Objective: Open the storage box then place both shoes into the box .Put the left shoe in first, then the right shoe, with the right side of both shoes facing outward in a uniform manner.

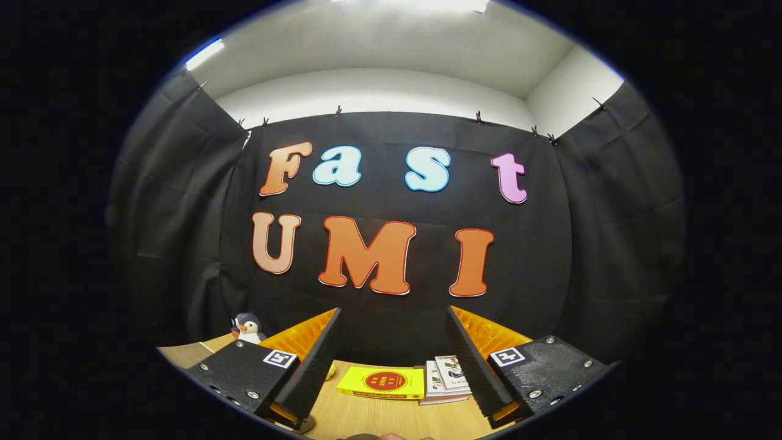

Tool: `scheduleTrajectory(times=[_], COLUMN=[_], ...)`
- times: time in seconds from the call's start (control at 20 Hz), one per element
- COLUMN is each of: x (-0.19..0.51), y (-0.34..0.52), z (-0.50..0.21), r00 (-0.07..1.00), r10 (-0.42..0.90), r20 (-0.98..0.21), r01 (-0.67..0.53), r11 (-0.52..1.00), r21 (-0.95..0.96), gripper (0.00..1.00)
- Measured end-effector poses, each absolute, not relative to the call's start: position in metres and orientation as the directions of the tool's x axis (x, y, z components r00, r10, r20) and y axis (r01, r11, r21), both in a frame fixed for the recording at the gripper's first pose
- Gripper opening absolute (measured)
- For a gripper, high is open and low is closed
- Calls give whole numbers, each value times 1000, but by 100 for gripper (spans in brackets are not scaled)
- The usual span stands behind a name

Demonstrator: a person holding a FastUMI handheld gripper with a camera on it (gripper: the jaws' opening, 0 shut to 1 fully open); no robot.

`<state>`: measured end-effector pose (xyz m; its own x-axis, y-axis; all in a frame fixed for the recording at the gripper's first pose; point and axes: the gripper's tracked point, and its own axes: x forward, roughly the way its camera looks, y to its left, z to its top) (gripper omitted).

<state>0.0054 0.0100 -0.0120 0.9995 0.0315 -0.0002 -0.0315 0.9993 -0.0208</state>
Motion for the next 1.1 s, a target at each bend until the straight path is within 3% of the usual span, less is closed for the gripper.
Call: scheduleTrajectory(times=[0.4, 1.1], x=[12, -16], y=[33, 109], z=[-26, -162], r00=[996, 871], r10=[84, 255], r20=[-42, -421], r01=[-84, -224], r11=[996, 967], r21=[-17, 122], gripper=[99, 98])
